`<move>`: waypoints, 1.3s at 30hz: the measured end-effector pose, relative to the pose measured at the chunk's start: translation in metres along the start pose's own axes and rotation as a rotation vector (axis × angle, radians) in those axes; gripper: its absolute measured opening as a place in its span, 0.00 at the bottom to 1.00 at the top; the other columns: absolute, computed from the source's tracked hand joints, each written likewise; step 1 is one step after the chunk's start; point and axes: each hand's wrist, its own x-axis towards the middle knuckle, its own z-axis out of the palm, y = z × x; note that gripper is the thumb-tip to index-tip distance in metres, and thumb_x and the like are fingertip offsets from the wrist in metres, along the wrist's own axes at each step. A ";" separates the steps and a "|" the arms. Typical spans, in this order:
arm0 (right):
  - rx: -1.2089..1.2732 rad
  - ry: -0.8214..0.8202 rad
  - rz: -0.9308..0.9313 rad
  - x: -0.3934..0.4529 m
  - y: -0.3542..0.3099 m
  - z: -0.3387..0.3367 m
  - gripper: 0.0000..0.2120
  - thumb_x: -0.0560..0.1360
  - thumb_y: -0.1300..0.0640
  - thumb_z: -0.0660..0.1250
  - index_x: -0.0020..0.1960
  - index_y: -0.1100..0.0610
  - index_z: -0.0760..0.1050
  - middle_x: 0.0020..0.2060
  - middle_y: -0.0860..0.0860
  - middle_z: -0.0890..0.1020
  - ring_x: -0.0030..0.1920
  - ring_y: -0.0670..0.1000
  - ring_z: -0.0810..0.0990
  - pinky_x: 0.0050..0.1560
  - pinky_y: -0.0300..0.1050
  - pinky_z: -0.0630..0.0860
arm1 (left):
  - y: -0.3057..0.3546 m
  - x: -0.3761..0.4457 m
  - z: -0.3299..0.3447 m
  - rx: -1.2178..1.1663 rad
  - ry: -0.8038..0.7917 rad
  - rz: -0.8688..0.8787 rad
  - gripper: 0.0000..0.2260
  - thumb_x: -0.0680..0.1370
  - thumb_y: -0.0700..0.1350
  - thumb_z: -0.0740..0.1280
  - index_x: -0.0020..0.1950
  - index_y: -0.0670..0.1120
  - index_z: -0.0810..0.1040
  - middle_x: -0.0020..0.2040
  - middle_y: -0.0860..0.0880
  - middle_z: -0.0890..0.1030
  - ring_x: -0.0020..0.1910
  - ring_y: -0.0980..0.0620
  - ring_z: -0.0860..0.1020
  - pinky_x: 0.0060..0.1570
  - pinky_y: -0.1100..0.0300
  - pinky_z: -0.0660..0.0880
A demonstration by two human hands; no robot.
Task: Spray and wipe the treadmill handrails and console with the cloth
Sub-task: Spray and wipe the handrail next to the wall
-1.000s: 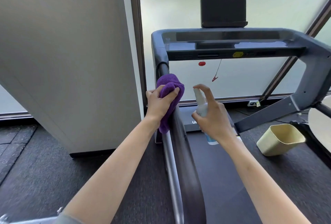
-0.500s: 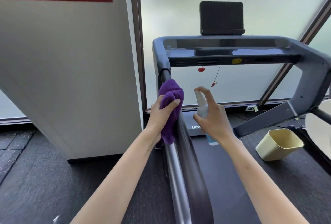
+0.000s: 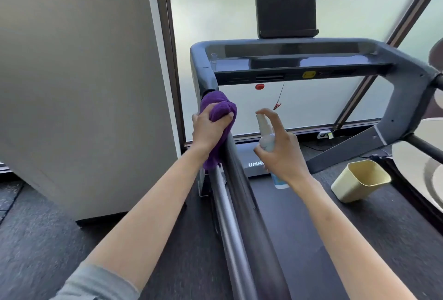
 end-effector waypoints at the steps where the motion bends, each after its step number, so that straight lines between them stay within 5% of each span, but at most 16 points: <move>1: 0.000 0.006 0.006 0.003 0.000 0.000 0.31 0.69 0.67 0.64 0.68 0.45 0.65 0.27 0.52 0.71 0.26 0.55 0.72 0.31 0.48 0.75 | 0.002 0.010 0.001 0.031 -0.009 -0.004 0.16 0.75 0.50 0.71 0.62 0.52 0.78 0.64 0.41 0.73 0.60 0.41 0.75 0.66 0.46 0.70; 5: 0.009 0.010 0.005 0.010 -0.008 0.000 0.31 0.70 0.67 0.64 0.68 0.45 0.64 0.31 0.62 0.75 0.29 0.59 0.76 0.32 0.50 0.76 | 0.009 0.024 0.001 0.125 -0.010 -0.023 0.19 0.76 0.52 0.70 0.67 0.54 0.74 0.66 0.44 0.66 0.59 0.43 0.73 0.67 0.49 0.68; 9: 0.023 0.004 -0.006 0.012 -0.017 0.000 0.31 0.71 0.66 0.63 0.67 0.42 0.63 0.34 0.64 0.76 0.30 0.63 0.77 0.33 0.59 0.80 | 0.006 0.004 -0.006 0.130 -0.072 0.005 0.15 0.75 0.49 0.70 0.61 0.47 0.78 0.64 0.40 0.74 0.60 0.39 0.74 0.65 0.43 0.70; 12: 0.036 0.009 -0.029 0.013 -0.021 -0.001 0.31 0.71 0.66 0.64 0.67 0.42 0.63 0.34 0.63 0.76 0.29 0.63 0.77 0.32 0.60 0.79 | 0.000 -0.026 -0.015 0.055 -0.153 0.014 0.17 0.70 0.59 0.72 0.51 0.49 0.80 0.64 0.36 0.73 0.61 0.37 0.74 0.64 0.43 0.72; 15: 0.054 0.020 -0.055 0.010 -0.022 0.000 0.31 0.71 0.67 0.65 0.67 0.42 0.63 0.34 0.56 0.76 0.29 0.62 0.77 0.32 0.60 0.80 | -0.003 -0.045 -0.016 -0.046 -0.202 0.009 0.28 0.64 0.69 0.70 0.55 0.52 0.81 0.66 0.40 0.72 0.63 0.41 0.74 0.65 0.46 0.72; 23: 0.068 0.003 0.011 0.000 -0.006 0.000 0.32 0.70 0.67 0.64 0.67 0.42 0.64 0.28 0.52 0.72 0.27 0.60 0.76 0.32 0.58 0.79 | 0.002 -0.009 0.004 -0.040 0.038 0.051 0.18 0.72 0.67 0.63 0.46 0.54 0.81 0.64 0.41 0.74 0.61 0.41 0.75 0.66 0.47 0.69; 28: 0.059 0.013 0.044 0.002 0.001 -0.003 0.32 0.70 0.67 0.64 0.67 0.42 0.63 0.29 0.53 0.72 0.28 0.60 0.76 0.33 0.59 0.79 | 0.015 0.037 0.012 0.314 0.110 0.002 0.19 0.75 0.63 0.64 0.60 0.53 0.80 0.71 0.47 0.65 0.63 0.42 0.72 0.60 0.53 0.67; 33: 0.050 0.040 0.034 0.005 -0.006 -0.009 0.31 0.70 0.67 0.63 0.68 0.43 0.64 0.27 0.56 0.72 0.27 0.57 0.75 0.33 0.56 0.80 | 0.012 0.032 0.009 0.308 0.108 -0.016 0.18 0.75 0.61 0.65 0.58 0.52 0.79 0.68 0.47 0.65 0.61 0.42 0.73 0.56 0.56 0.66; 37: 0.057 0.046 -0.005 0.004 -0.012 -0.011 0.31 0.71 0.67 0.64 0.68 0.43 0.64 0.31 0.60 0.75 0.27 0.60 0.77 0.32 0.57 0.79 | 0.001 0.003 0.004 0.162 0.074 -0.010 0.17 0.75 0.59 0.67 0.58 0.51 0.79 0.62 0.47 0.66 0.56 0.49 0.74 0.55 0.62 0.64; 39: 0.066 0.046 -0.018 0.005 -0.012 -0.010 0.31 0.71 0.67 0.64 0.68 0.43 0.64 0.32 0.61 0.75 0.27 0.60 0.77 0.32 0.57 0.79 | -0.008 -0.013 0.005 0.145 0.059 0.035 0.13 0.74 0.60 0.67 0.52 0.53 0.80 0.58 0.49 0.67 0.48 0.61 0.72 0.50 0.65 0.63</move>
